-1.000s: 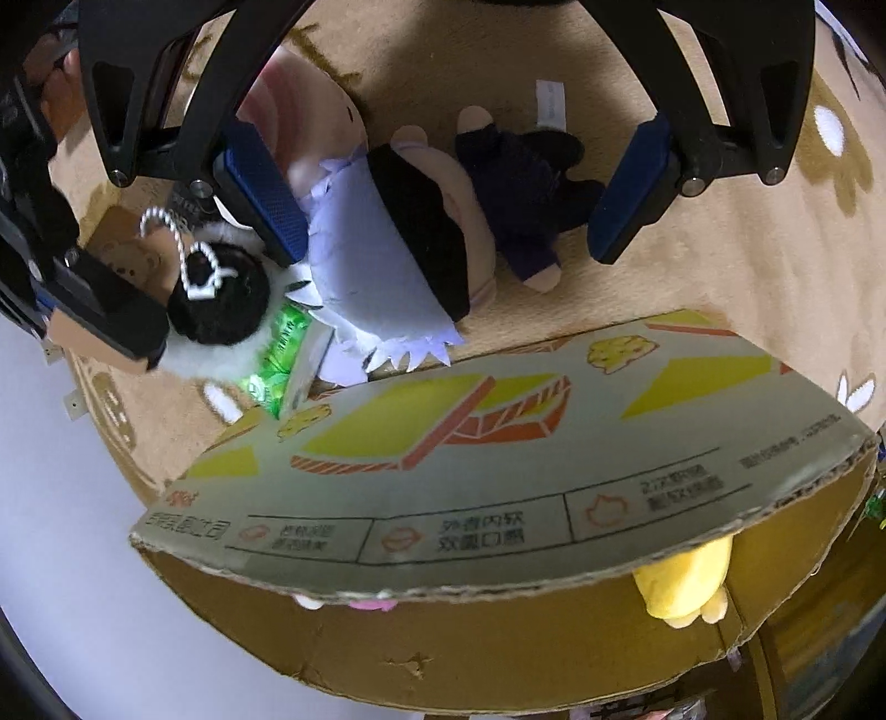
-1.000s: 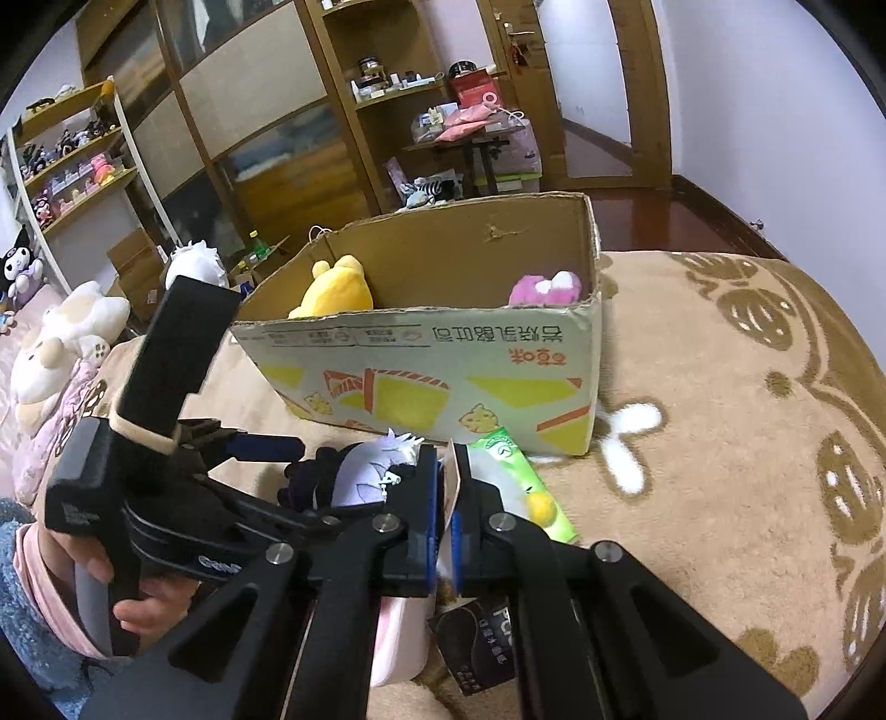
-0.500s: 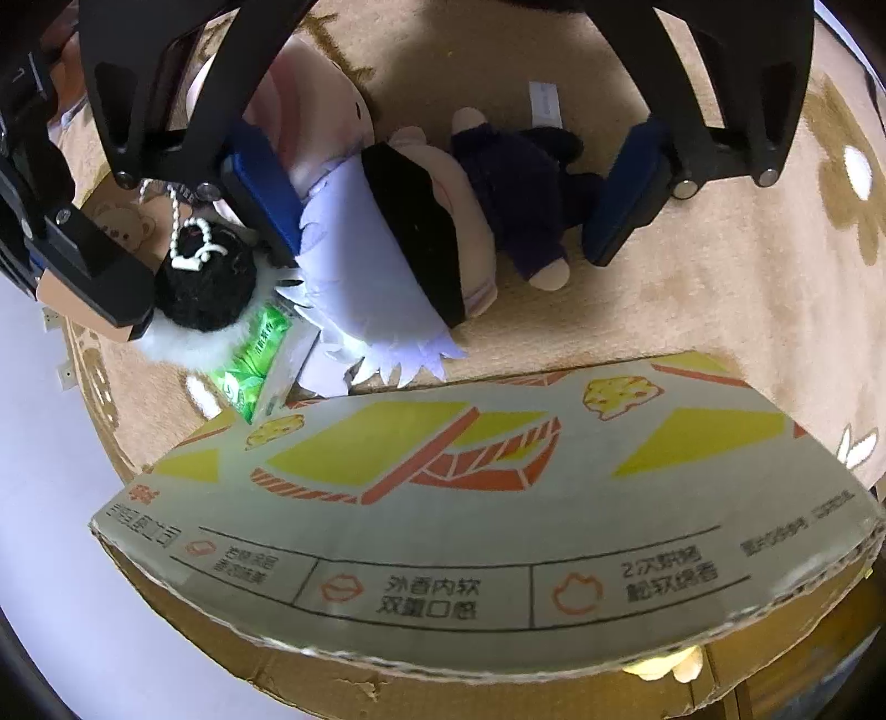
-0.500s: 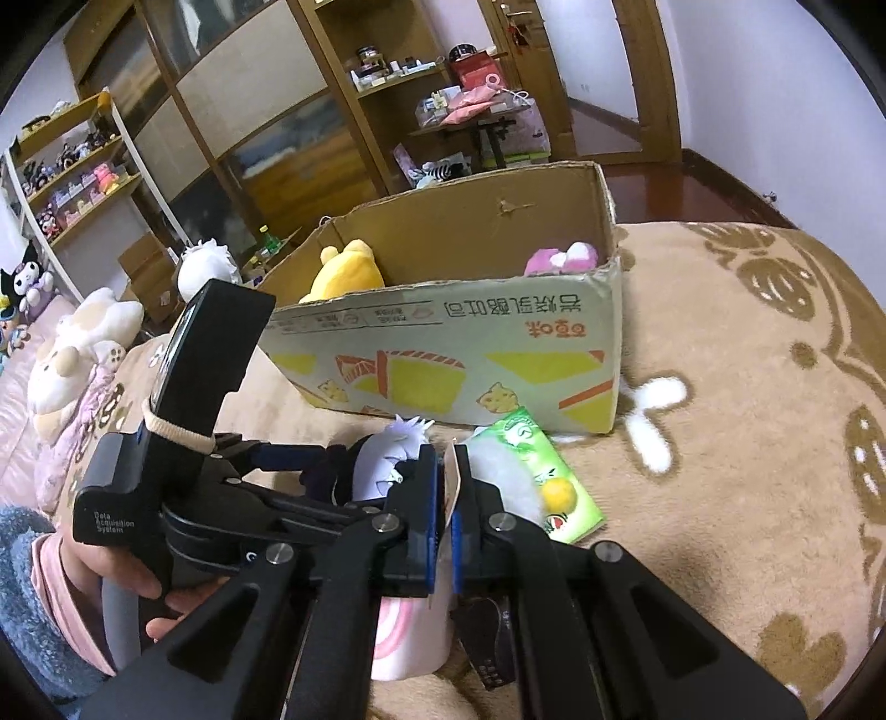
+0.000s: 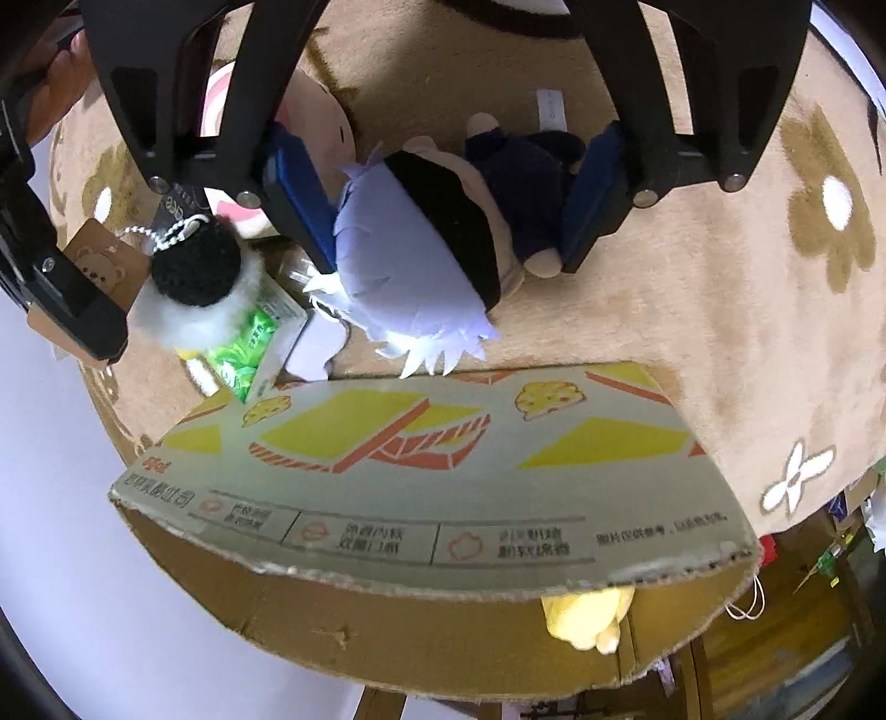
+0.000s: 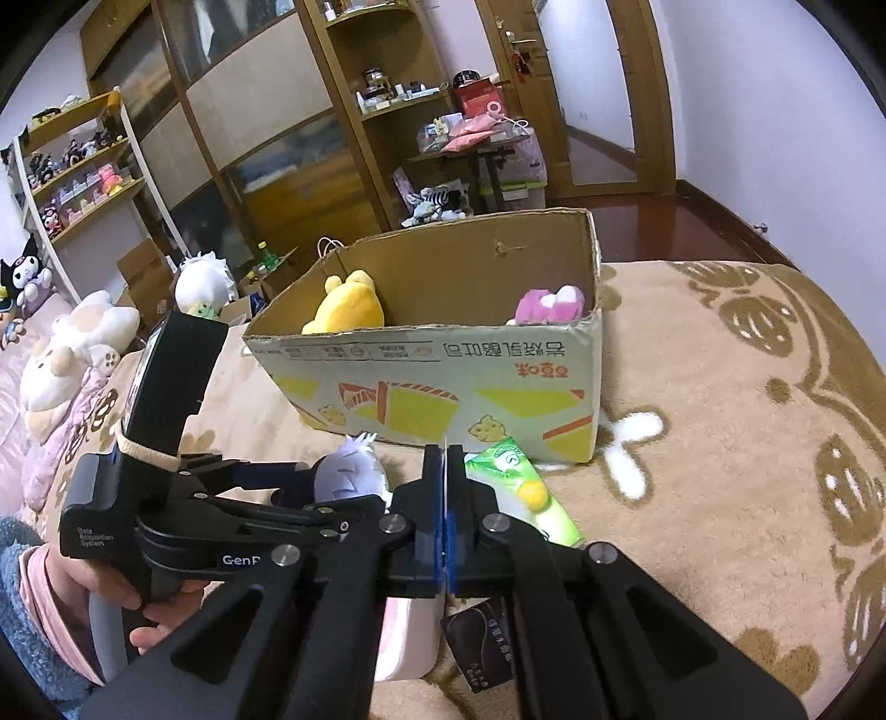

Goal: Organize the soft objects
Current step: 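Lift the doll and keychain and carry both over the box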

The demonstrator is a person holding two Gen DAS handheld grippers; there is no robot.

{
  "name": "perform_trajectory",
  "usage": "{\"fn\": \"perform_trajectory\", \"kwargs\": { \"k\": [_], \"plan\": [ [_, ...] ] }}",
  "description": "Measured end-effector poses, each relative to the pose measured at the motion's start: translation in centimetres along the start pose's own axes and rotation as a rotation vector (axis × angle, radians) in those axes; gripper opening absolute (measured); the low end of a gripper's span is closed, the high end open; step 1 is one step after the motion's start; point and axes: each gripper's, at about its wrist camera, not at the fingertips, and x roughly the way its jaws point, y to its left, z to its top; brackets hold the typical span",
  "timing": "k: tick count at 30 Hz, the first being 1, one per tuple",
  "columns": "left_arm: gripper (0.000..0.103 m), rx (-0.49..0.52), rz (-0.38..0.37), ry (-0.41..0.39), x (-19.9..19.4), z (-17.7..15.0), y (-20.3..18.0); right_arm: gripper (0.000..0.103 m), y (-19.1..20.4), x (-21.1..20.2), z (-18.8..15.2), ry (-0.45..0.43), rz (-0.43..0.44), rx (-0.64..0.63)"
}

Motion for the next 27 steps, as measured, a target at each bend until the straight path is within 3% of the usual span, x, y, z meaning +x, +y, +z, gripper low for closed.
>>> {"fn": "perform_trajectory", "kwargs": {
  "k": [8,20,27],
  "plan": [
    [0.076,-0.028,0.036,-0.07,-1.7,-0.5,0.4,0.001,0.2,-1.1,0.3,-0.04,0.01,-0.007],
    [0.076,-0.036,0.087,-0.383,-10.2,-1.8,1.1,0.001,1.4,-4.7,1.8,-0.156,0.037,-0.032],
    [0.076,-0.012,0.137,-0.519,-14.2,-1.6,1.4,0.001,2.6,-7.7,3.4,-0.243,0.048,-0.073]
  ]
}}
